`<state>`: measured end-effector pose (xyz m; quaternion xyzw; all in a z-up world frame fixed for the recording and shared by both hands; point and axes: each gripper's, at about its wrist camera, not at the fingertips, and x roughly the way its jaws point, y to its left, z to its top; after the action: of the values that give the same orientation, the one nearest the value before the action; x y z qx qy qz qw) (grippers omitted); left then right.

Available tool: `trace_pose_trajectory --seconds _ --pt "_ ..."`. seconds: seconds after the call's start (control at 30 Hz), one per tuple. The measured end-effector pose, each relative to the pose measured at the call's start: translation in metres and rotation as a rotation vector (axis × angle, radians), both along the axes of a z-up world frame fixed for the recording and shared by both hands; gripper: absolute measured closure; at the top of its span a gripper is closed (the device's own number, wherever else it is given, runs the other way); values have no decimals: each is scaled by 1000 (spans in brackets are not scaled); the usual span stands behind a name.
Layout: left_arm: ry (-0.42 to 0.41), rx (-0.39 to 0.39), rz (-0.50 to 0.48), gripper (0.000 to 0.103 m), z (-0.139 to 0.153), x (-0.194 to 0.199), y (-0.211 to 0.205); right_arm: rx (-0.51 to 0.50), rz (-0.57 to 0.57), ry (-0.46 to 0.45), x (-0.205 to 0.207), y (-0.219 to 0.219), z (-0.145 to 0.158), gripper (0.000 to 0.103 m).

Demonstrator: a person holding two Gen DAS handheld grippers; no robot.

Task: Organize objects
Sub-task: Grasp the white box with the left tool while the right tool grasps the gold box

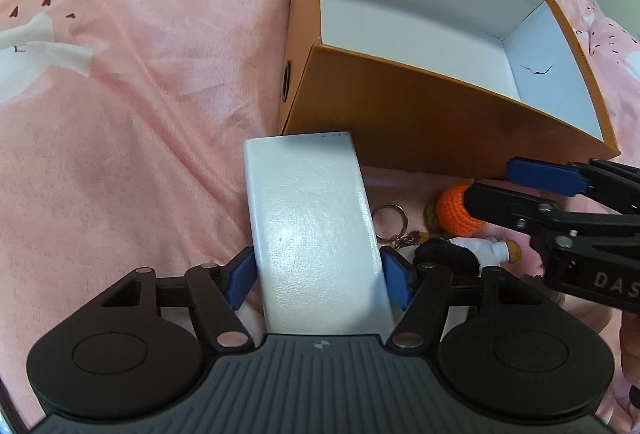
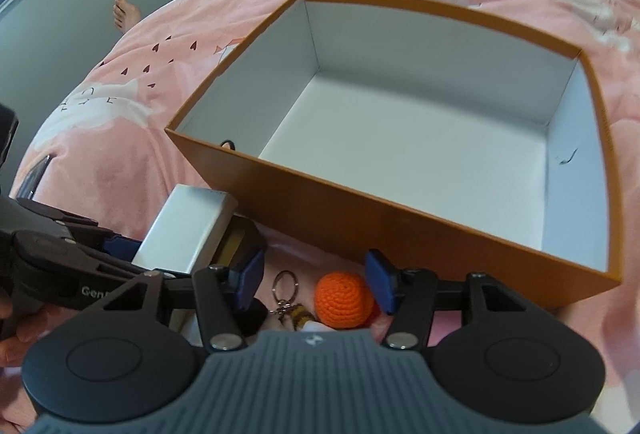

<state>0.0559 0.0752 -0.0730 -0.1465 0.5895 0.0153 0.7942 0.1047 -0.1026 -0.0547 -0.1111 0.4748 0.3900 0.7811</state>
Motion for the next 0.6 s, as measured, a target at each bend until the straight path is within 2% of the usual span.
trace_pose_trajectory --seconds 0.2,0.43,0.6 --pt "-60 -8 21 28 21 -13 15 35 34 120 2 16 -8 45" --pt "-144 41 72 29 49 -24 44 37 50 246 2 51 -23 43" --pt "-173 35 113 29 51 -22 61 20 65 291 -5 78 -37 28"
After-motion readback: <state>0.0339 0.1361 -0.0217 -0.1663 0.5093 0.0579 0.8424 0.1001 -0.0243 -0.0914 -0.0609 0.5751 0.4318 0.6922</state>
